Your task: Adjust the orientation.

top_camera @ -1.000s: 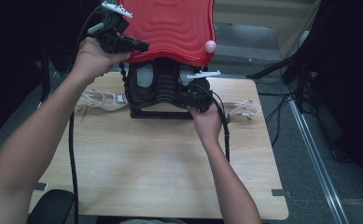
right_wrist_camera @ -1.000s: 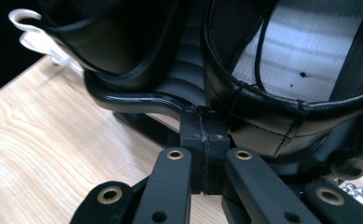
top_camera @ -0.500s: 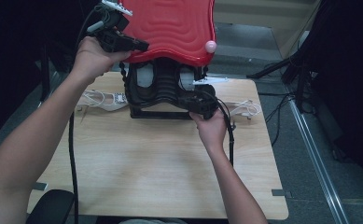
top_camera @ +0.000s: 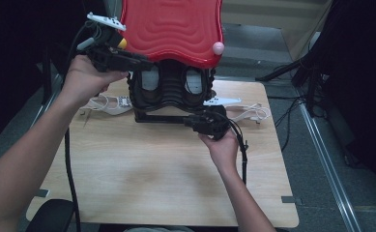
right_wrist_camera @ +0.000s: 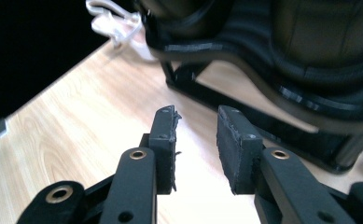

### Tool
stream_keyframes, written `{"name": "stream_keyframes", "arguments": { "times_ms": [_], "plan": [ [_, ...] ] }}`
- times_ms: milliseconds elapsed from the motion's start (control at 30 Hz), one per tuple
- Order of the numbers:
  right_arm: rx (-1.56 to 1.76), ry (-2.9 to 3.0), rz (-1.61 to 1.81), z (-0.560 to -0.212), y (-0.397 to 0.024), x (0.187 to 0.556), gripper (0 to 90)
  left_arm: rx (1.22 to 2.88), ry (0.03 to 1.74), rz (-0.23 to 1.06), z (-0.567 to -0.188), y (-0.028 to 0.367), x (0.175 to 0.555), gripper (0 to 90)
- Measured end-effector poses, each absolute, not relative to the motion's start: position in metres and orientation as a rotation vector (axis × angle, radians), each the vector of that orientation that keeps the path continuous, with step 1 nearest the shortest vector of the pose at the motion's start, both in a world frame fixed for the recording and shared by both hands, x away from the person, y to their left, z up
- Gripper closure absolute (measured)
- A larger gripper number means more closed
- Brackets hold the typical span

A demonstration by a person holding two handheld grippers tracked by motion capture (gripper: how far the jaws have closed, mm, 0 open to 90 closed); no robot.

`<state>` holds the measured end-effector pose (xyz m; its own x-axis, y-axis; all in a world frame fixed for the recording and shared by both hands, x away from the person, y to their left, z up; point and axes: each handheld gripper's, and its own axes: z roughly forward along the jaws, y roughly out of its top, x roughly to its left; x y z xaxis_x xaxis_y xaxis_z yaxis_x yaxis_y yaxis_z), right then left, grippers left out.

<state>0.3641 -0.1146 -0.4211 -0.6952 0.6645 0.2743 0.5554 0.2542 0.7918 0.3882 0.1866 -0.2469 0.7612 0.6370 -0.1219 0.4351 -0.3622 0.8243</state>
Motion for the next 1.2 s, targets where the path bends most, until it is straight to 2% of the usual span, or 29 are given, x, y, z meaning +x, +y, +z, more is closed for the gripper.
{"name": "stream_keyframes", "arguments": {
  "times_ms": [400,733,833,867,1033,1100,1200],
  "plan": [
    [1.178,2.432,1.450,-0.441,-0.122,0.342,72.4,2.017,0.813,0.230,-0.296,0.191,0.360,60.4],
    [1.282,2.457,1.500,-0.462,-0.134,0.334,72.0,2.023,0.858,0.182,-0.336,0.198,0.355,56.3],
    [1.295,2.459,1.509,-0.467,-0.139,0.333,68.5,2.031,0.876,0.170,-0.350,0.200,0.356,56.3],
    [1.298,2.449,1.497,-0.469,-0.141,0.331,63.5,2.038,0.879,0.172,-0.354,0.200,0.356,56.4],
    [1.305,2.449,1.496,-0.470,-0.143,0.329,62.0,2.052,0.875,0.157,-0.373,0.201,0.354,56.8],
    [1.311,2.478,1.493,-0.470,-0.145,0.330,53.8,2.056,0.889,0.145,-0.384,0.204,0.353,56.8],
    [1.306,2.488,1.490,-0.472,-0.145,0.330,48.5,2.047,0.900,0.127,-0.391,0.206,0.353,56.6]
  ]
}}
